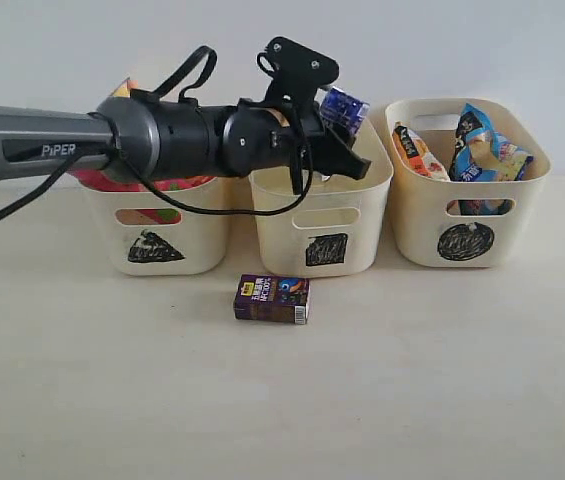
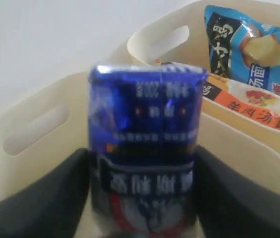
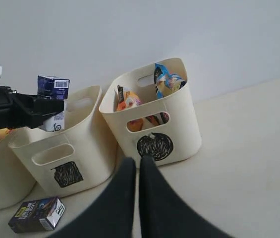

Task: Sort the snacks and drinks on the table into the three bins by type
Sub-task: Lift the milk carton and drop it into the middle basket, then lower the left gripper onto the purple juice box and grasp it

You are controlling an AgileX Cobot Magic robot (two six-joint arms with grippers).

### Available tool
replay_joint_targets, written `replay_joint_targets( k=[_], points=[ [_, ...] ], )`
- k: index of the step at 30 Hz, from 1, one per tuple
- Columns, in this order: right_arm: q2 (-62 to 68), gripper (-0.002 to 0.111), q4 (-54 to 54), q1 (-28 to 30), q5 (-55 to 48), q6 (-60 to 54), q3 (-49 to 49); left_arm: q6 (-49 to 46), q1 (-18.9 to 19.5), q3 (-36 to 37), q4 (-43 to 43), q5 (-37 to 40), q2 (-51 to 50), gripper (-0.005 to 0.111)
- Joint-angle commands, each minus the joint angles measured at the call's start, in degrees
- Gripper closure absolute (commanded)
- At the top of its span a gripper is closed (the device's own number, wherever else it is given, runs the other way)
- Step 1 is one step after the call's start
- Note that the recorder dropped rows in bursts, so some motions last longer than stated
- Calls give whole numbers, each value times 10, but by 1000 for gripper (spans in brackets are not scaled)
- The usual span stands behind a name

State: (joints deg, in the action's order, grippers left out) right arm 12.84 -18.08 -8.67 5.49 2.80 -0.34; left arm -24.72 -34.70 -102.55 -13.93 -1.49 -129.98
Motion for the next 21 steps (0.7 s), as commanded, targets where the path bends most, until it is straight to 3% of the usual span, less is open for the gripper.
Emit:
replay_joint_targets(
  k=[1,5,10,13,16,21],
  points=[
    [-2,108,5,2,-7,-4,3,7,9,-24,-7,15,-7,28],
    [-2,108,5,2,-7,-4,3,7,10,-30,-7,56,-2,7],
    [-2,108,5,2,-7,-4,3,7,10,-30,-7,122,32,10],
    [-2,108,5,2,-7,-4,3,7,10,-30,-7,160,60,23],
    [-2,108,5,2,-7,-4,3,7,11,-30,-7,205,93,46],
    [-2,108,5,2,-7,-4,3,7,11,-30,-7,294,142,97]
  ],
)
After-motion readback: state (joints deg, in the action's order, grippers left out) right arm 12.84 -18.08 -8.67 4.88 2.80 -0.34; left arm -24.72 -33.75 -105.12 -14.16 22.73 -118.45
